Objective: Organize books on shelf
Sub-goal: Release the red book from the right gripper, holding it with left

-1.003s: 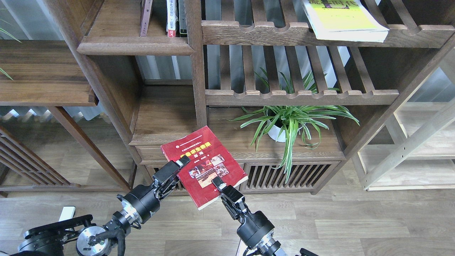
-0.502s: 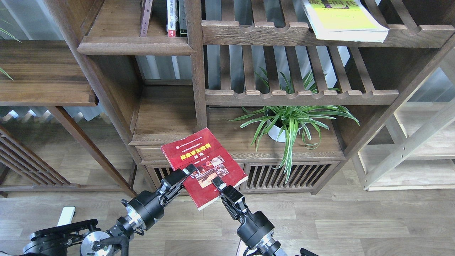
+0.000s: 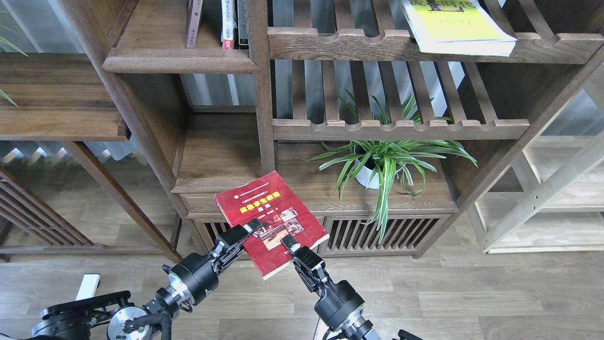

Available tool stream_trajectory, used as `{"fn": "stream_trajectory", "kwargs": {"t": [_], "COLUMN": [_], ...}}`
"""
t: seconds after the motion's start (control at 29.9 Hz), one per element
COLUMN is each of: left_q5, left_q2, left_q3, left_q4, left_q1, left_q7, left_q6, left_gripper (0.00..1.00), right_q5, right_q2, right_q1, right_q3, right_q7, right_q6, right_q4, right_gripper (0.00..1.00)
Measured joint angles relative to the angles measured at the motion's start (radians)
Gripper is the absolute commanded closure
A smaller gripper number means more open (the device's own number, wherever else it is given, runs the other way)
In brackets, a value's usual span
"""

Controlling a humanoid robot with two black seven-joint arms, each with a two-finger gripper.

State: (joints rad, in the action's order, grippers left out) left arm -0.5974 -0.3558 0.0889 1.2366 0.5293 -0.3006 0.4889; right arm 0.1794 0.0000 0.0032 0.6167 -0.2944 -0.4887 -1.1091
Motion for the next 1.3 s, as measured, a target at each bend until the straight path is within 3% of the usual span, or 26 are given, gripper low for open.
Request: {"fn": "stream_trajectory", "kwargs": {"t": [0.23, 0.8, 1.0, 1.14, 1.3], "left_q5": [-0.001, 0.004, 0.004, 0.01, 0.02], "left_q2": [-0.001, -0.005, -0.005, -0.004, -0.008], "left_q3": [0.001, 0.002, 0.0, 0.0, 0.0], "left_q4": [-0.001, -0.016, -0.017, -0.016, -0.015], "left_q1": [0.001, 0.001, 0.009, 0.009, 0.007], "left_q7": [0.0, 0.0, 0.0, 0.0, -0.002], "left_q6": [0.0, 0.0, 0.0, 0.0, 0.0], "left_gripper": [0.7, 0.9, 0.9, 0.9, 0.9], "right_q5": [0.0, -0.002, -0.002, -0.003, -0.003], "right_q2": [0.0, 0.0, 0.0, 0.0, 0.0], "right_q1": [0.0, 0.0, 0.0, 0.0, 0.0], "right_q3": [0.0, 0.001, 0.005, 0.011, 0.038], "right_q7": [0.0, 0.0, 0.0, 0.0, 0.0], "right_q6": [0.0, 0.0, 0.0, 0.0, 0.0], "right_q4": [0.0, 0.0, 0.0, 0.007, 0.018], "right_gripper": [0.95, 0.95, 0.93, 0.85, 0.68]}}
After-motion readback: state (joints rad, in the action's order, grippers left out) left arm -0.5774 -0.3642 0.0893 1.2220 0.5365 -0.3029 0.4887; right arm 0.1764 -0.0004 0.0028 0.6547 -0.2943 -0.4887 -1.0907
